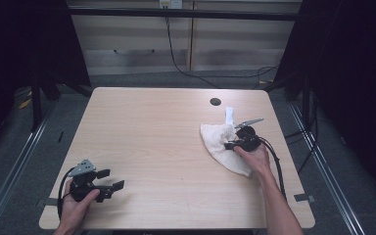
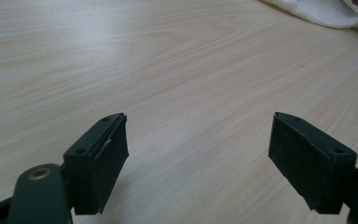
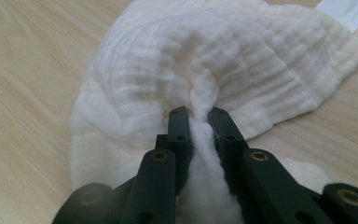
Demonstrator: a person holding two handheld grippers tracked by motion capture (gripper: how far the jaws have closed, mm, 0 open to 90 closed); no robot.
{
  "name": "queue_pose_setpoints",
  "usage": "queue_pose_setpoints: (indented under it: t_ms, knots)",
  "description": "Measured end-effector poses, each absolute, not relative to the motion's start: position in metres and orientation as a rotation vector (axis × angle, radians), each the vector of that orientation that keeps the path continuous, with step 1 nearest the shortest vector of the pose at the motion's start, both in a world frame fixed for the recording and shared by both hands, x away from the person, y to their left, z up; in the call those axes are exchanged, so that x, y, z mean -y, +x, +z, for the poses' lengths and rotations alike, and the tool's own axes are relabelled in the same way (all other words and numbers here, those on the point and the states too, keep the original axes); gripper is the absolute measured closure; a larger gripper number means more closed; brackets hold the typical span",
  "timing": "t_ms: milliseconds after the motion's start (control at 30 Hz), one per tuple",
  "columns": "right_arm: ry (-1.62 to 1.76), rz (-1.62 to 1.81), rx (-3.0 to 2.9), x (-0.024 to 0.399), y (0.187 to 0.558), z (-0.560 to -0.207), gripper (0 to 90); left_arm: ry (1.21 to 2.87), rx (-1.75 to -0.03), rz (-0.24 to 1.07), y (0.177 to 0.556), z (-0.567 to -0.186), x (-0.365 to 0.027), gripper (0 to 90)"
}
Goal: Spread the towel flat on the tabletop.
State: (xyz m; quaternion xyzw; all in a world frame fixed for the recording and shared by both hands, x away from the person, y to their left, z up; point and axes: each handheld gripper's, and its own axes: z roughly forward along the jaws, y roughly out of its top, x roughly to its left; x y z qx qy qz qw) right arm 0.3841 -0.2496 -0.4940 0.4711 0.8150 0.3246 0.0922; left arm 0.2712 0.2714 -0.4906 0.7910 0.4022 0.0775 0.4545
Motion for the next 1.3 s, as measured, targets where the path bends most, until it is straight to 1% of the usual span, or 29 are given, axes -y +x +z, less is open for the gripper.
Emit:
queue_pose_setpoints:
  t_ms: [433, 700, 933, 1033, 1300]
  knots:
    - [1.277, 1.037, -2.498, 0.22, 0.369, -0.496, 81.4, 1.955, -0.991, 0.185, 0.272, -0.491, -0.27, 19.3]
    - [1.19, 1.129, -2.54, 0.189, 0.35, -0.5, 81.4, 1.956, -0.989, 0.18, 0.271, -0.491, -0.27, 19.3]
    - [1.143, 1.166, -2.575, 0.174, 0.339, -0.501, 81.4, 1.958, -0.993, 0.176, 0.273, -0.492, -0.27, 19.3]
    - [1.044, 1.145, -2.641, 0.155, 0.326, -0.499, 81.4, 1.965, -0.995, 0.179, 0.273, -0.492, -0.269, 19.3]
    - [0.942, 1.206, -2.701, 0.13, 0.313, -0.501, 80.9, 1.964, -0.994, 0.179, 0.273, -0.491, -0.269, 19.3]
